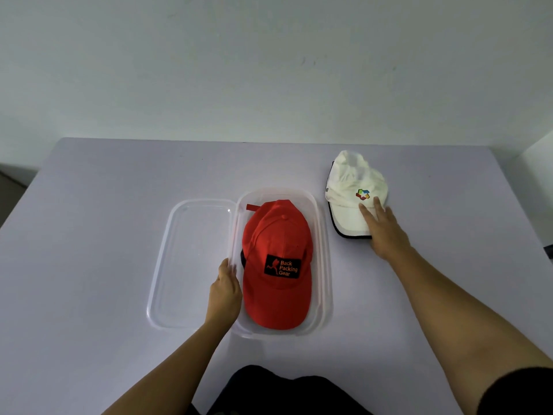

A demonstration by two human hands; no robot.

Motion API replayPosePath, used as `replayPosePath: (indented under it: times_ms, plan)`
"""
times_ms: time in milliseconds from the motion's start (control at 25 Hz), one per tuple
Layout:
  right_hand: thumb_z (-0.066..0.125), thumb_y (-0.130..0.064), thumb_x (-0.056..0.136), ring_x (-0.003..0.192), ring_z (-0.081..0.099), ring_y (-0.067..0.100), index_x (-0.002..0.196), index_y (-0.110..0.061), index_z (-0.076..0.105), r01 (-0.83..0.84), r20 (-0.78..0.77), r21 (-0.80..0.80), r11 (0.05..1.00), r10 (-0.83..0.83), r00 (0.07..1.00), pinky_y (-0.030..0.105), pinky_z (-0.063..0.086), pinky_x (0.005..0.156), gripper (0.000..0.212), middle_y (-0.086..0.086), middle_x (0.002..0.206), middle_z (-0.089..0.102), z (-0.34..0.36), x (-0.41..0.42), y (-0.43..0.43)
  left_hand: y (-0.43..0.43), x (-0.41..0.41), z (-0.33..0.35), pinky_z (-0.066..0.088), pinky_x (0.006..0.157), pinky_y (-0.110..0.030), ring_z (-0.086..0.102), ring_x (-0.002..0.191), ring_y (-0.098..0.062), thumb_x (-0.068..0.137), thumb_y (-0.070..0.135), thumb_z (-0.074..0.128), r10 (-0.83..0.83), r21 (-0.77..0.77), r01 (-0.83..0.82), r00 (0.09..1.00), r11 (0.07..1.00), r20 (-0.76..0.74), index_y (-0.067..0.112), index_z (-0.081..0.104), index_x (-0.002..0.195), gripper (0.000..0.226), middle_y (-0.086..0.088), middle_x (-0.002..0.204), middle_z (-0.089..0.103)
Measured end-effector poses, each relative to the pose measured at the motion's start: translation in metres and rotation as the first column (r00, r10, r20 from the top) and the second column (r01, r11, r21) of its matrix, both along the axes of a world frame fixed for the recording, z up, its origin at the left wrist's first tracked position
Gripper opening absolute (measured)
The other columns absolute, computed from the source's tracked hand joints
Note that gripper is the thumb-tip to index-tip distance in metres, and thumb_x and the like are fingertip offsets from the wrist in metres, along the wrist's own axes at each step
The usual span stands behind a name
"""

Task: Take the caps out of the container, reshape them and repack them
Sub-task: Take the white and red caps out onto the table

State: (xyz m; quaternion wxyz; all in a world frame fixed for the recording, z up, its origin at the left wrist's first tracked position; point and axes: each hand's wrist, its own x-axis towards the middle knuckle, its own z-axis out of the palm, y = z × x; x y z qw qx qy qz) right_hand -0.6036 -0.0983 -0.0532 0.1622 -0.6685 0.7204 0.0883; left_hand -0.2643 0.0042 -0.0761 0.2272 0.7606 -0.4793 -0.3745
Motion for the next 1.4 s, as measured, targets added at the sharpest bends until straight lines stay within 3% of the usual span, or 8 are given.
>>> replayPosePath:
  times_ms: [120,320,520,880,1120,1240,1320,1400]
  plan:
    - [0.059,-0.002,0.082,0.146,-0.004,0.032,0.150,-0.020,0.001,-0.018,0.072,0.066,0.998,0.013,0.997,0.044,0.023,0.116,0.091,0.011,0.157,-0.018,0.011,0.023,0.003,0.000,0.000,0.000,0.041,0.102,-0.041,0.053,0.123,-0.036,0.103,0.020,0.029,0.000,-0.008,0.000,1.000,1.000,-0.001,0.008,0.030,0.143,0.043,-0.017,0.135,0.055]
    - [0.054,-0.003,0.077,0.127,0.043,0.027,0.131,-0.012,0.050,-0.275,0.431,-0.363,0.890,0.422,0.798,0.043,0.039,0.106,0.055,0.012,0.138,0.044,0.033,0.119,0.058,0.000,0.000,0.002,0.043,0.101,-0.041,0.055,0.121,-0.037,0.102,0.020,0.028,0.004,0.011,-0.004,1.000,1.000,0.000,0.009,0.030,0.143,0.042,-0.018,0.134,0.056]
    - [0.075,-0.058,0.062,0.140,-0.030,0.031,0.148,-0.025,-0.013,-0.498,0.225,0.196,0.845,0.456,0.861,0.058,0.002,0.113,0.128,0.009,0.151,-0.037,0.010,0.157,0.084,0.001,0.000,0.005,0.044,0.099,-0.042,0.055,0.119,-0.038,0.103,0.021,0.027,-0.006,-0.013,0.006,1.000,1.000,0.006,0.008,0.031,0.142,0.042,-0.019,0.133,0.057]
    - [0.066,-0.011,0.078,0.135,-0.029,0.048,0.148,-0.016,-0.015,-0.461,0.200,0.208,0.862,0.424,0.883,0.066,0.020,0.109,0.107,0.002,0.150,-0.039,0.028,0.190,0.098,0.000,-0.002,0.009,0.042,0.101,-0.047,0.053,0.121,-0.042,0.103,0.027,0.026,-0.001,-0.009,0.000,0.999,1.000,-0.042,0.009,0.029,0.143,0.045,-0.024,0.133,0.054]
    - [0.034,0.013,0.086,0.147,0.005,0.033,0.150,-0.012,0.004,-0.266,0.293,-0.171,0.949,0.307,0.906,0.045,0.026,0.116,0.075,0.011,0.160,0.000,0.057,0.166,0.102,0.001,0.000,0.012,0.040,0.102,-0.047,0.049,0.123,-0.042,0.102,0.025,0.027,-0.018,0.042,0.020,0.998,0.999,-0.053,0.009,0.027,0.145,0.046,-0.025,0.137,0.049]
    - [0.046,0.021,0.077,0.143,0.023,0.034,0.147,-0.013,0.026,-0.127,0.352,-0.486,0.865,0.326,0.877,0.043,0.037,0.110,0.080,0.013,0.156,0.023,0.067,0.144,0.106,-0.001,-0.005,0.035,0.033,0.109,-0.040,0.041,0.130,-0.028,0.100,0.018,0.034,0.118,-0.187,-0.122,0.993,0.975,-0.030,0.006,0.034,0.142,0.043,-0.013,0.143,0.041]
    - [0.051,0.024,0.072,0.138,0.032,0.035,0.143,-0.013,0.035,-0.037,0.337,-0.657,0.753,0.338,0.879,0.041,0.037,0.107,0.082,0.015,0.150,0.034,0.071,0.132,0.111,-0.011,-0.018,0.072,0.041,0.097,-0.036,0.051,0.109,-0.020,0.100,0.025,0.033,0.309,-0.256,-0.361,0.925,0.897,-0.220,0.015,0.051,0.123,0.030,0.001,0.119,0.052]
    - [0.048,0.015,0.080,0.138,0.033,0.033,0.141,-0.015,0.036,-0.023,0.267,-0.772,0.636,0.356,0.895,0.042,0.035,0.108,0.069,0.013,0.148,0.036,0.075,0.122,0.120,-0.021,-0.043,0.118,0.048,0.080,-0.037,0.058,0.085,-0.019,0.100,0.039,0.030,0.345,0.010,-0.434,0.701,0.901,-0.624,0.019,0.056,0.105,0.034,0.003,0.092,0.060]
